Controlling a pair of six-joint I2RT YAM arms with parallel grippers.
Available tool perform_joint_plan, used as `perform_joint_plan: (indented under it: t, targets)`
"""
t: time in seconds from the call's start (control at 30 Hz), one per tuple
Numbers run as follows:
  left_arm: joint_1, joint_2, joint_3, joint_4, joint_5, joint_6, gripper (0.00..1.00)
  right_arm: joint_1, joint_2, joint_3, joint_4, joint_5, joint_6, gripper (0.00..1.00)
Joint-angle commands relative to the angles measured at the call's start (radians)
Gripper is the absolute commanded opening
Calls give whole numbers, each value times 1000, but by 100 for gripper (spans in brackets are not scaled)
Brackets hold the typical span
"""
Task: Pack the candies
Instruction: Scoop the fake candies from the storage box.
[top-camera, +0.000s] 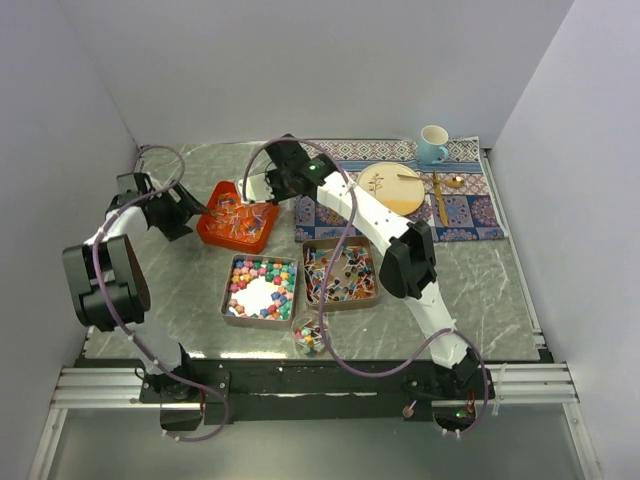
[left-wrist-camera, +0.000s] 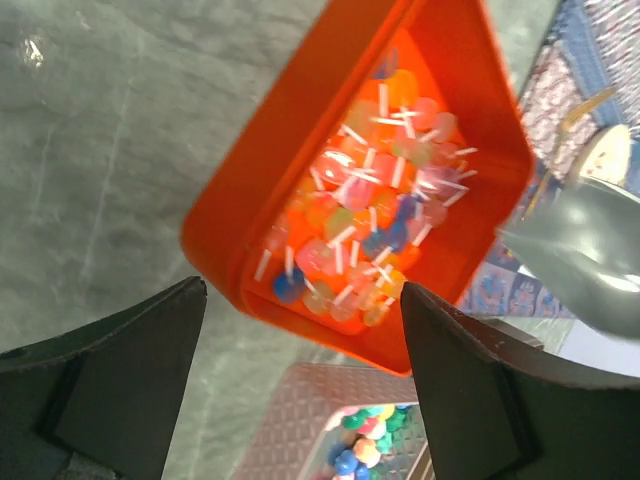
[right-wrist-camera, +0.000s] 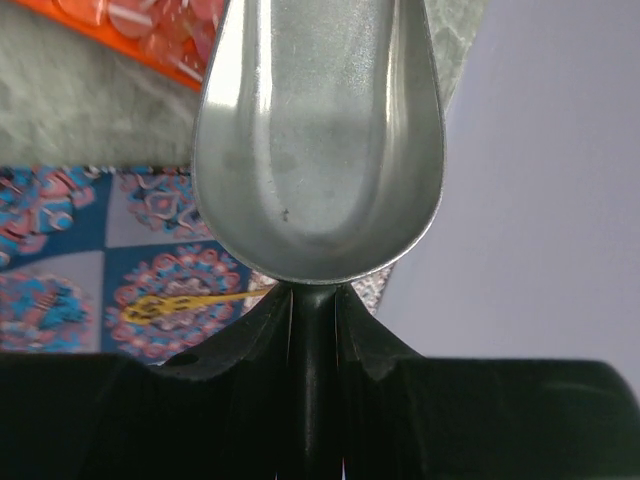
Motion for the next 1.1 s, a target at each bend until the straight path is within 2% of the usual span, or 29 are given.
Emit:
perform_joint_plan:
  t: [0.0, 0.13, 0.5, 0.77, 0.9, 1.07]
  targets:
    - [7, -124, -61, 110, -44, -91, 85, 10, 51, 58, 26, 75, -200, 0]
    - [3, -132, -117, 130, -44, -135, 85, 18, 92, 56, 49, 133, -308, 0]
    - [-51, -121, -171, 114, -118, -131, 80, 49, 157, 69, 134, 274, -476, 0]
    - [-59, -72, -188, 143, -134, -207, 70, 81, 212, 73, 227, 379, -695, 0]
    - [-57, -21, -165, 141, -125, -247, 62, 82, 229, 82, 228, 371, -734, 0]
    - [-59, 43, -124, 127, -96, -252, 50, 92, 221, 105, 153, 232, -705, 0]
